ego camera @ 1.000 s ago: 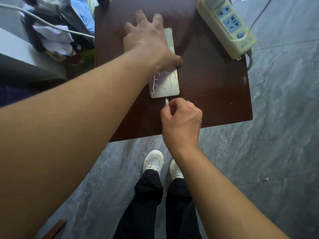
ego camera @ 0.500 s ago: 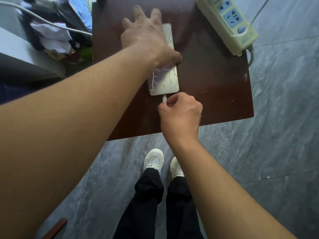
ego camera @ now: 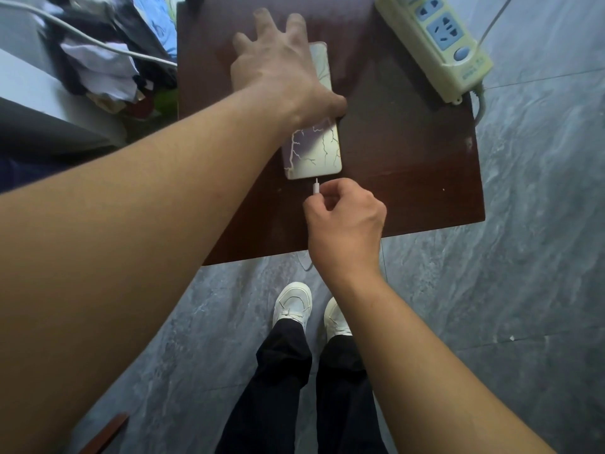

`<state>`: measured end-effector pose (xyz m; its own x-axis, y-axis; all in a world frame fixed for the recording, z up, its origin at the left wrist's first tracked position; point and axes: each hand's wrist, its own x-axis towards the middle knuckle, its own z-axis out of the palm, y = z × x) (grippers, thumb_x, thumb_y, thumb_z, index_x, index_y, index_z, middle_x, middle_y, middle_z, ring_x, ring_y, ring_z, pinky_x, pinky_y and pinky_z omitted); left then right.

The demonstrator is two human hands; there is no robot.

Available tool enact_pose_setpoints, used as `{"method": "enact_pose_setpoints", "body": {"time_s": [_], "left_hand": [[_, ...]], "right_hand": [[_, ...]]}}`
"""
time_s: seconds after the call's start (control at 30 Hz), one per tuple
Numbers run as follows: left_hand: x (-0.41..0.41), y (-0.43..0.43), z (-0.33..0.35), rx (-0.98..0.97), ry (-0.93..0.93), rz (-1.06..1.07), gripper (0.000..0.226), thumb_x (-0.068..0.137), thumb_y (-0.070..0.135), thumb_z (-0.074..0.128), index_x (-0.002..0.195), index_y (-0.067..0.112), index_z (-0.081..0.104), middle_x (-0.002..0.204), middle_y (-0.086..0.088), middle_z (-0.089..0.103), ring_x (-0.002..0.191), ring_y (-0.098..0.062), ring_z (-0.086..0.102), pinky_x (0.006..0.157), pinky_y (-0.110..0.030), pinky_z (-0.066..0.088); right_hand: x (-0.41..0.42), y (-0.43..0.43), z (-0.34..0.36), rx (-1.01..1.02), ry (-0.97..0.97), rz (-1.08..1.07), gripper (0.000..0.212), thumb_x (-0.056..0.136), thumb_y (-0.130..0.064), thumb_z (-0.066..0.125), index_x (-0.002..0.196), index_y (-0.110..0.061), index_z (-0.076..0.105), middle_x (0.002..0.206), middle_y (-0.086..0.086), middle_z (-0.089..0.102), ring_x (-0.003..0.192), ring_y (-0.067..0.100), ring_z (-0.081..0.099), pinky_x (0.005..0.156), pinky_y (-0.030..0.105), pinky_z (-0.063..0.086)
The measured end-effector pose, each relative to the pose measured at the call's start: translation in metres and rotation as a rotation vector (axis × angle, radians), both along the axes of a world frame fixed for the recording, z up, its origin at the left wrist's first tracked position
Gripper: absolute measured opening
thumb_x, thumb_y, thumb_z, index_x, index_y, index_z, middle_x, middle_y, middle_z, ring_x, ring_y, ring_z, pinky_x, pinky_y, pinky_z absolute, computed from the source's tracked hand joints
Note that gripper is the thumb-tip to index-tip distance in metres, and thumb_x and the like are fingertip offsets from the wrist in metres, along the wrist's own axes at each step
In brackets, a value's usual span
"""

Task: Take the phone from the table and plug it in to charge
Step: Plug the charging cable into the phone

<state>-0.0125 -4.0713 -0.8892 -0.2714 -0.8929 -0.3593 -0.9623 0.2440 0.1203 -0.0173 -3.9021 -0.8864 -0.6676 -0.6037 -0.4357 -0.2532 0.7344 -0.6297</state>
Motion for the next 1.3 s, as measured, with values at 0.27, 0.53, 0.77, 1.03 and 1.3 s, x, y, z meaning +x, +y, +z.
{"method": "enact_pose_setpoints", "body": {"time_s": [0.27,0.53,0.77,1.03,1.3], "left_hand": [[-0.001,0.000,-0.001,0.003,0.044,0.036,0.109,0.058,0.074,0.071,0.149,0.025,0.037,0.156,-0.011,0.034,0.138,-0.042,0.040,0.096,-0.050,0.050],[-0.003,-0.003,0.002,0.030,0.029,0.052,0.113,0.058,0.076,0.070,0.152,0.026,0.035,0.160,-0.011,0.030,0.140,-0.042,0.039,0.098,-0.049,0.050],[-0.004,-0.004,0.005,0.043,0.035,0.065,0.111,0.061,0.078,0.068,0.153,0.025,0.035,0.161,-0.010,0.030,0.140,-0.040,0.039,0.099,-0.049,0.048],[-0.004,-0.003,0.003,0.026,0.031,0.056,0.113,0.061,0.076,0.070,0.154,0.025,0.032,0.159,-0.011,0.031,0.140,-0.041,0.039,0.096,-0.049,0.049],[-0.003,-0.003,-0.002,0.015,0.014,0.035,0.118,0.059,0.076,0.072,0.155,0.021,0.030,0.156,-0.013,0.033,0.138,-0.041,0.041,0.095,-0.048,0.050]], "right_hand": [[-0.007,-0.003,0.002,0.042,-0.093,-0.023,0.018,0.093,-0.019,0.058,0.098,-0.016,0.075,0.076,-0.012,0.066,0.089,0.016,0.067,0.080,0.027,0.052],[-0.010,-0.002,-0.005,0.032,-0.215,-0.098,0.014,0.095,-0.019,0.056,0.091,-0.024,0.068,0.082,-0.014,0.065,0.081,0.005,0.062,0.066,0.018,0.045],[-0.012,0.001,-0.009,-0.002,-0.321,-0.202,0.014,0.097,-0.021,0.056,0.101,-0.024,0.069,0.092,-0.012,0.066,0.085,0.006,0.062,0.076,0.028,0.048],[-0.010,0.000,0.000,0.021,-0.265,-0.069,0.026,0.102,-0.021,0.048,0.112,-0.016,0.071,0.099,0.000,0.072,0.098,0.020,0.065,0.087,0.038,0.053],[-0.014,0.008,-0.001,0.120,-0.112,0.075,0.026,0.105,-0.022,0.042,0.105,-0.013,0.066,0.100,0.000,0.070,0.088,0.012,0.055,0.057,0.011,0.030]]}}
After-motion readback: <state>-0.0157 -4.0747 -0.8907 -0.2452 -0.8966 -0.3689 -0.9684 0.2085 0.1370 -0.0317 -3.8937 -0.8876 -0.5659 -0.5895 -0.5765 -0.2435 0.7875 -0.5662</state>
